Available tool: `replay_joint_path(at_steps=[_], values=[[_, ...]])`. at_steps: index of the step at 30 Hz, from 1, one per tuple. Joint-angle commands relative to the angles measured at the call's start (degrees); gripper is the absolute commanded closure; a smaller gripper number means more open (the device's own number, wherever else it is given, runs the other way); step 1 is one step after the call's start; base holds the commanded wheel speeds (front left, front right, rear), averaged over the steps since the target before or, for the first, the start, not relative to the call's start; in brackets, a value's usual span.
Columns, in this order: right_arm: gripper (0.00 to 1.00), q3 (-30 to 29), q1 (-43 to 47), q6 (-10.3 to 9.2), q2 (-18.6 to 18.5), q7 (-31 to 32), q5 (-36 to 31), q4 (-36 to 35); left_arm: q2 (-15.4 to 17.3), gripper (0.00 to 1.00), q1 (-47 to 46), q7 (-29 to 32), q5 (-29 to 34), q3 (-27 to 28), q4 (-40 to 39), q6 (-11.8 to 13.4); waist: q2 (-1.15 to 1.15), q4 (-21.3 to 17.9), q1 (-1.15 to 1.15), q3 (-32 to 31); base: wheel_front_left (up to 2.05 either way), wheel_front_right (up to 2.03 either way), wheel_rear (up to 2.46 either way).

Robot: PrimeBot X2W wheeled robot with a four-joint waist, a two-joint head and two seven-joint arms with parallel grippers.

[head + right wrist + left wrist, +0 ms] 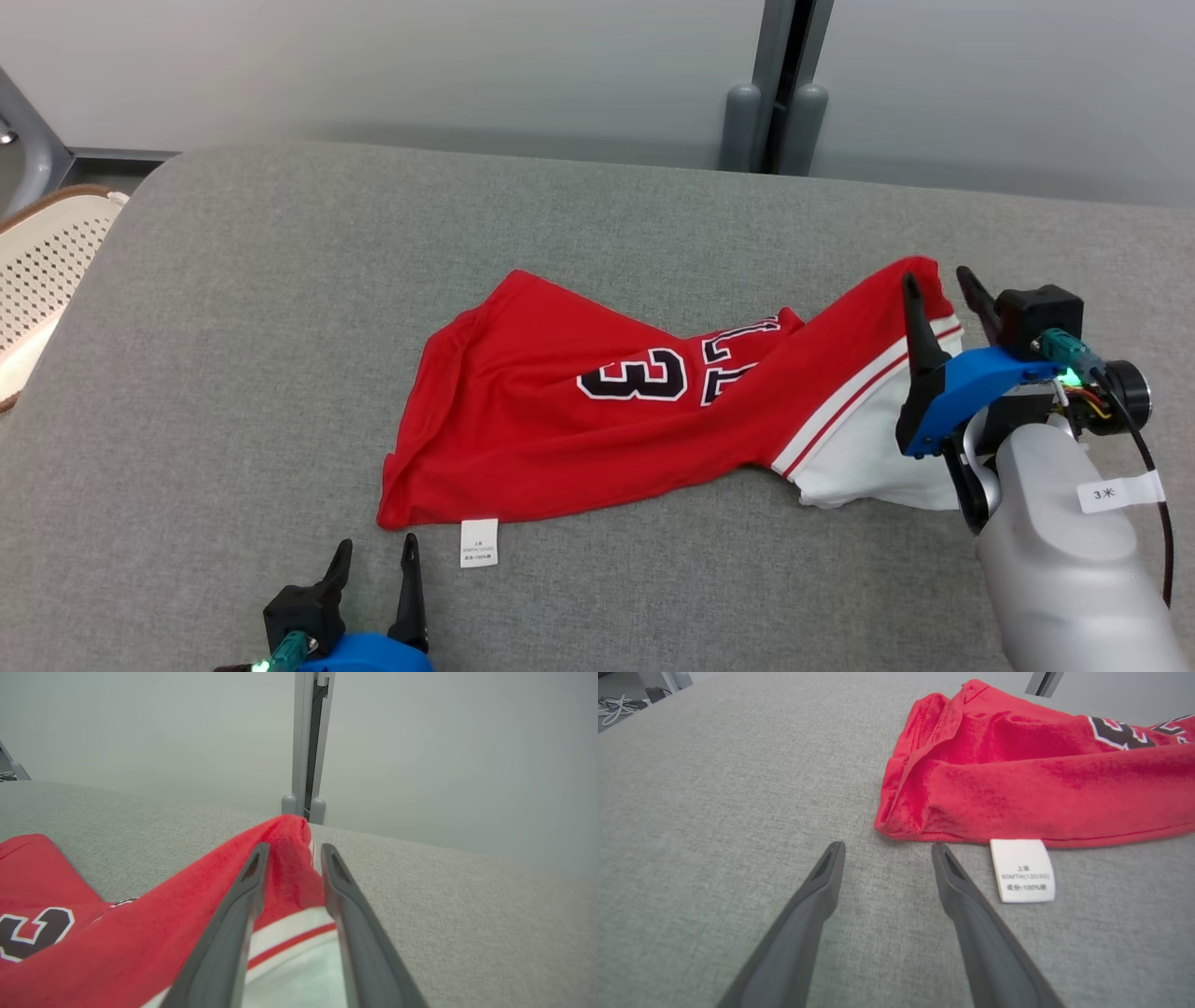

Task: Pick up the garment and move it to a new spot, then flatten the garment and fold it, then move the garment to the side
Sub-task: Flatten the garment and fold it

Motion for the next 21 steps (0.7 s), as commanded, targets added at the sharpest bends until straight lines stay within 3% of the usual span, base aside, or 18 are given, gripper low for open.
replay_joint_path(at_steps=[1,11,21], values=[[0.00,0.2,1.0,0.00,-0.1,-0.2,0.4,-0.9,0.0,0.00,0.0,-0.3,-0.2,0.2,0.1,0.3,0.00,-0.3,0.00,-0.5,0.00,0.00,0.00],[0.00,3.4,18.4,-0.01,-0.1,-0.1,8.7,-14.1,0.0,0.00,3.3,-0.3,0.9,3.3,-1.4,0.7,0.00,-3.8,0.00,-6.3,0.00,0.00,0.00],[0.00,6.3,33.4,0.00,-0.1,-0.1,13.8,-20.3,0.0,0.00,7.4,-0.3,1.3,5.5,-3.7,0.9,0.00,-6.8,0.00,-9.6,0.00,0.00,0.00]])
